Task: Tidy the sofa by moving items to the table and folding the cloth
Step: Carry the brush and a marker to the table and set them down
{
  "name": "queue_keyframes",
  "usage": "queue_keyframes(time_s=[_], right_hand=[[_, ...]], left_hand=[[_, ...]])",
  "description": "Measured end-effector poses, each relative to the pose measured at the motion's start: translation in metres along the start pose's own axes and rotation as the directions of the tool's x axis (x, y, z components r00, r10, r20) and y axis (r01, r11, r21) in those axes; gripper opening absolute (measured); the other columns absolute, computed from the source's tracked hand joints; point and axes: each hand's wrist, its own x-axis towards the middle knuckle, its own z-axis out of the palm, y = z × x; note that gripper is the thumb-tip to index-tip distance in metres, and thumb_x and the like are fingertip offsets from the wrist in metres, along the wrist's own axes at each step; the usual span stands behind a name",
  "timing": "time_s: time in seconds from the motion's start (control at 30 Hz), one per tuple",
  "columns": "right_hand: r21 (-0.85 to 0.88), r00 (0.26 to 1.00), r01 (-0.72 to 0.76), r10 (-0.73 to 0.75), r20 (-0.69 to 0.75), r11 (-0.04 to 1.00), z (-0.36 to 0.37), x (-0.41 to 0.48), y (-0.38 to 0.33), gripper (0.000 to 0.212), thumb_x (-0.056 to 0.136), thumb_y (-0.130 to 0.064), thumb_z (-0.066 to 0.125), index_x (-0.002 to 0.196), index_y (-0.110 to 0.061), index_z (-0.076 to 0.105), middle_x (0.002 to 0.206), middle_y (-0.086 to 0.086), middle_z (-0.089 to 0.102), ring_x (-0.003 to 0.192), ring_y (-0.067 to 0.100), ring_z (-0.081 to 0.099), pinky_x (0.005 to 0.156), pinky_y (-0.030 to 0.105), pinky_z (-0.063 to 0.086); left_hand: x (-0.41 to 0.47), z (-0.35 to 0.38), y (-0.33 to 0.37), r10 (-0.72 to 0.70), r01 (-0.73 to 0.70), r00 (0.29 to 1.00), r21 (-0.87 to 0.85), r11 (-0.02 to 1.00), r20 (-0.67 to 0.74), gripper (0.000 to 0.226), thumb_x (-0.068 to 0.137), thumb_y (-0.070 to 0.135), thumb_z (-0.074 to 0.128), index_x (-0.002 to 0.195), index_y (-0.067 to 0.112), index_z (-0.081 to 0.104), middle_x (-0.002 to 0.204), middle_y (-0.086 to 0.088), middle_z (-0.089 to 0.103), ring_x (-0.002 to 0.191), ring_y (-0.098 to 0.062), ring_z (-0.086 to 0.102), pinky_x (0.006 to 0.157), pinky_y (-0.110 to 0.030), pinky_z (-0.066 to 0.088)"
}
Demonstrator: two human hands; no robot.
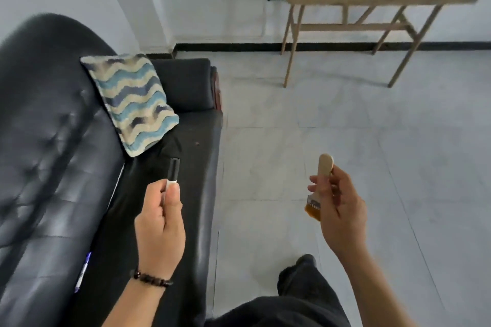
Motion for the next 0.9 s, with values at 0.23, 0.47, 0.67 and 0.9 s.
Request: queue_keyframes(time_s=[0.23,0.47,0.67,0.9], right_hand=[[-0.015,0.983,-0.112,0.108,-0.148,0.994,-0.120,0.111,0.054,0.022,0.096,-0.048,0.048,0.117,-0.053,0.050,0.102,-0.027,0.069,0.081,0.000,0.071,0.056,0.012,0.053],[-0.029,0.964,-0.127,0.117,-0.241,0.991,-0.192,0.223,0.088,0.020,0.091,-0.057,0.048,0.112,-0.059,0.050,0.101,-0.027,0.069,0.082,-0.002,0.071,0.053,0.011,0.052],[-0.077,0.959,-0.206,0.186,-0.215,0.975,-0.212,0.348,0.142,0.025,0.091,-0.048,0.050,0.114,-0.059,0.052,0.101,-0.023,0.070,0.083,0.000,0.071,0.053,0.012,0.052],[-0.183,0.938,-0.233,0.171,-0.300,0.955,-0.266,0.545,0.154,0.020,0.091,-0.056,0.048,0.110,-0.061,0.052,0.098,-0.027,0.069,0.081,-0.001,0.071,0.058,0.020,0.058]], left_hand=[[0.054,0.179,0.104,0.016,0.005,0.981,-0.110,0.994,0.192,0.026,0.097,0.039,0.040,0.089,0.017,0.052,0.055,-0.008,0.043,0.042,-0.007,0.033,0.037,-0.021,0.029],[0.113,0.307,0.156,0.030,-0.008,0.965,-0.086,0.996,0.262,0.019,0.100,0.032,0.042,0.086,0.024,0.052,0.053,-0.011,0.046,0.040,-0.022,0.036,0.034,-0.029,0.029],[0.182,0.432,0.153,-0.055,0.083,0.956,-0.087,0.993,0.287,0.018,0.099,0.036,0.042,0.088,0.027,0.052,0.055,-0.008,0.051,0.039,-0.014,0.040,0.035,-0.032,0.031],[0.326,0.598,0.208,-0.002,0.071,0.937,-0.183,0.980,0.349,0.019,0.099,0.032,0.040,0.085,0.022,0.050,0.055,-0.019,0.049,0.038,-0.014,0.036,0.033,-0.024,0.027]])
